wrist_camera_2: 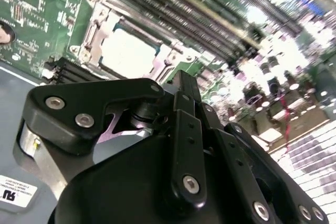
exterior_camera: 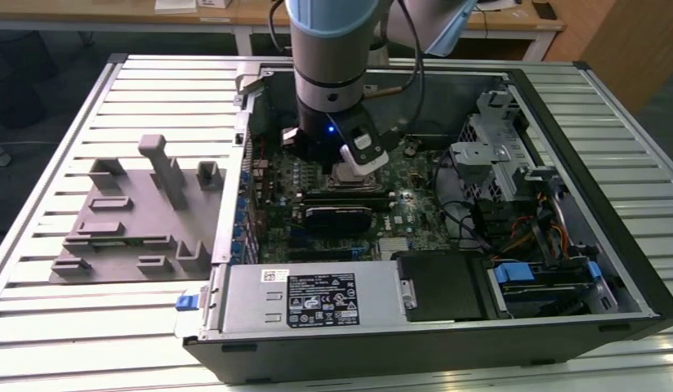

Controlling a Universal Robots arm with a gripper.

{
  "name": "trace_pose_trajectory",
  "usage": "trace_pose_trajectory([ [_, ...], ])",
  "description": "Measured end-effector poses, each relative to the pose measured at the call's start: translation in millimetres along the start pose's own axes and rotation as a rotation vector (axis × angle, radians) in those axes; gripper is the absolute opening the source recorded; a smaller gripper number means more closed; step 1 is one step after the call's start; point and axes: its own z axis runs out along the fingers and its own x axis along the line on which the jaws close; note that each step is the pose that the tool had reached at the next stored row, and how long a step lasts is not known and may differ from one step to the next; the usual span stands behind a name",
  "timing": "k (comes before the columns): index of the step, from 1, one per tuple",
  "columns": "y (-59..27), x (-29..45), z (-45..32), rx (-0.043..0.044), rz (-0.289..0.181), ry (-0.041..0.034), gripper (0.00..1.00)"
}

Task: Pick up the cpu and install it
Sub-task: 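Install the second cpu locking lever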

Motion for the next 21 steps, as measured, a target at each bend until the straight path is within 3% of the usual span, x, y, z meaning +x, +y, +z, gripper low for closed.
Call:
trace_pose_trajectory([
  [3,5.9,-4.4,2.0,0.0037,0.0,0.0,0.11],
  [10,9.8,-21.5,4.2,0.0182,0.003,-0.0007,0.11],
  [16,13.0,-32.8,5.6,0.0384,0.01,-0.0021,0.11],
  [21,21.6,-36.9,7.9,0.0585,0.01,-0.0023,0.11],
])
